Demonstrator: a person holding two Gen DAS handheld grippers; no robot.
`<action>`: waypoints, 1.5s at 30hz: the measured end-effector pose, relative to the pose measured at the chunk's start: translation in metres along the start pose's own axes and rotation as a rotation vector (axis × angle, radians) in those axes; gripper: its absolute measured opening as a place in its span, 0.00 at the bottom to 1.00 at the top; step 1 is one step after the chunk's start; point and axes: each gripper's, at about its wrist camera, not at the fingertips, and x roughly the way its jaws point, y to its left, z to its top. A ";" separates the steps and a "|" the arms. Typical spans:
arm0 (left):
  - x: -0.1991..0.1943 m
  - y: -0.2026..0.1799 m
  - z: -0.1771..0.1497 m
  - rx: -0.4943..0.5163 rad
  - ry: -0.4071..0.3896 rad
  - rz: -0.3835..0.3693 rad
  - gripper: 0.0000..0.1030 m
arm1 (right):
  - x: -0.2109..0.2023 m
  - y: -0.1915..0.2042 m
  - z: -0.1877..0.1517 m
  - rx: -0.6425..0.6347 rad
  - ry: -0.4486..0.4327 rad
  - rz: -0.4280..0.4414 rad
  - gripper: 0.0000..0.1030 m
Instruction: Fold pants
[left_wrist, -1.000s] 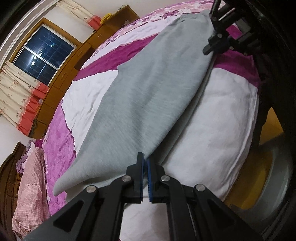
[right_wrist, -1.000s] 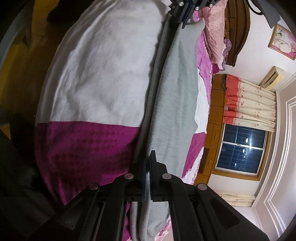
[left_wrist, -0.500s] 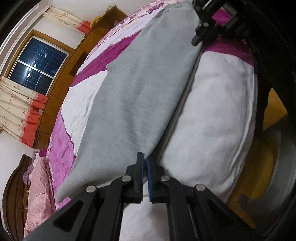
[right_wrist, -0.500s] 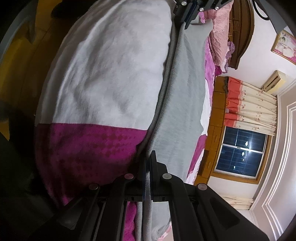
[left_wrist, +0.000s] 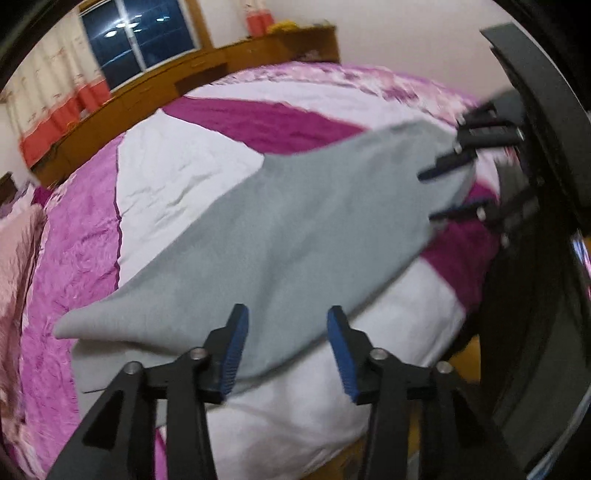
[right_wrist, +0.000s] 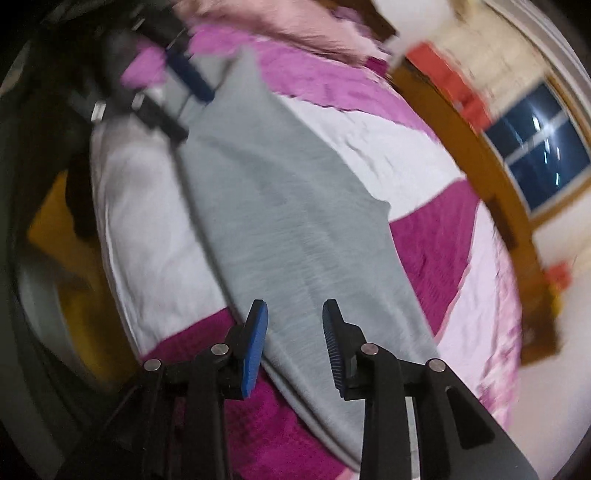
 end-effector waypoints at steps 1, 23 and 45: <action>0.005 -0.002 0.006 -0.029 -0.014 0.010 0.52 | 0.001 -0.005 -0.001 0.034 0.002 0.010 0.23; 0.063 -0.030 0.032 -0.202 -0.005 -0.044 0.59 | -0.031 -0.155 -0.110 0.853 -0.051 0.051 0.28; 0.068 -0.025 0.018 -0.209 0.020 -0.065 0.59 | -0.014 -0.154 -0.173 1.087 0.013 0.017 0.13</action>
